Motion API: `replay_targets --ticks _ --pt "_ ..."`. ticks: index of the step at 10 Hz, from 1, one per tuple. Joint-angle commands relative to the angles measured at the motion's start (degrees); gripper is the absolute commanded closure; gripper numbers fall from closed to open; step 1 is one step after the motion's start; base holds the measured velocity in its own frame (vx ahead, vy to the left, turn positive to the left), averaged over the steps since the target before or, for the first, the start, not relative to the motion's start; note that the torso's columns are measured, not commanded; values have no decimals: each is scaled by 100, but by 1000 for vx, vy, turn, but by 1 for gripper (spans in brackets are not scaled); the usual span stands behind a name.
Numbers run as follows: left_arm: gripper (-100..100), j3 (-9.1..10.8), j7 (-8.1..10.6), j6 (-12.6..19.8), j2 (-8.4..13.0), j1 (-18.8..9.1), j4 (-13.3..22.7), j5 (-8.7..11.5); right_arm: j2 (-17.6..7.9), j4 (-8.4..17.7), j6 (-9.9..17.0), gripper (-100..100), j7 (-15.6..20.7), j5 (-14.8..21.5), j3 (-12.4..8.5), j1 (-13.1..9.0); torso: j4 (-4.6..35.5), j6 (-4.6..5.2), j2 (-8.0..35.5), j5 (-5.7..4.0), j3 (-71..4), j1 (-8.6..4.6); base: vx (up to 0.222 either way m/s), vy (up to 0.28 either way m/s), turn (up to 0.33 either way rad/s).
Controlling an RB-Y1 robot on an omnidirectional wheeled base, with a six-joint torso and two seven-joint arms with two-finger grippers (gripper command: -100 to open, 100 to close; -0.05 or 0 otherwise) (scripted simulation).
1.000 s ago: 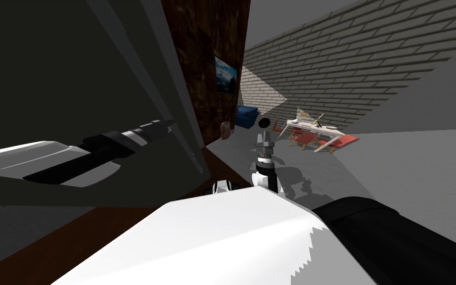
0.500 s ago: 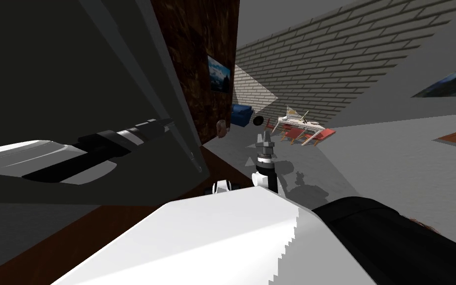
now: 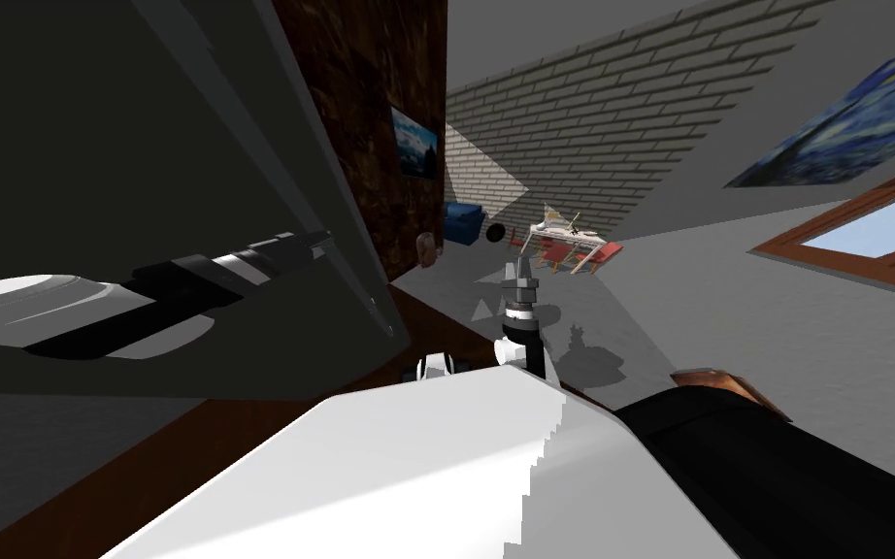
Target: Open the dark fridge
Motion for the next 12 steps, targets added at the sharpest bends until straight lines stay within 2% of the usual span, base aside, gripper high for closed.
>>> replay_targets --ticks 1,2,3,4,5,6,7,8,9,10,11,12 --pt "100 116 353 -426 -49 -34 339 -268 0 0 0 0 0 0 -1 1 3 3 -12 -7 -8 -6 -239 -7 -205" --pt "100 116 353 -525 -49 -34 339 -268 0 0 0 0 0 0 0 0 1 12 2 -9 -4 -16 -192 -1 -123" --pt "100 178 558 -731 -91 -26 569 -461 0 0 0 0 0 0 -1 1 2 7 -13 -12 -10 -21 -239 14 -203" --pt "100 178 558 -845 -91 -26 569 -461 -1 0 0 0 0 0 0 0 -3 12 -4 -12 -9 -19 -184 16 -110" --pt "100 241 763 -1044 -133 -19 798 -654 -1 0 0 0 0 0 -1 2 -2 2 -21 -14 -17 -22 -185 5 -204" --pt "100 241 763 -1165 -133 -19 798 -654 -1 0 0 0 0 0 -1 1 -7 15 -24 -15 -23 -26 -182 0 -109" --pt "100 304 968 -1349 -175 -12 1027 -847 -1 0 0 0 0 0 -1 2 -8 4 -23 -16 -21 -31 -202 -5 -218" --pt "100 304 968 -1485 -175 -12 1027 -847 -1 0 0 0 0 0 -1 1 -16 11 -17 -13 -18 -32 -169 1 -83" --pt "100 367 1173 -1684 -217 -5 1257 -1040 -1 0 0 0 0 0 -1 2 -20 7 -30 -15 -24 -34 -219 -7 -159" --pt "100 367 1173 -1804 -217 -5 1257 -1040 -1 0 0 0 0 0 -1 1 -27 15 -24 -12 -22 -36 -208 -6 -112" --pt "100 381 1115 -1693 -185 0 1217 -1026 -1 0 0 0 0 0 -1 2 -30 13 -34 -13 -25 -39 -84 -4 -13" --pt "100 409 1090 -1941 -193 -4 1506 -1030 -1 0 0 0 0 0 -1 3 -31 15 -70 -21 -48 -41 -199 45 -298"
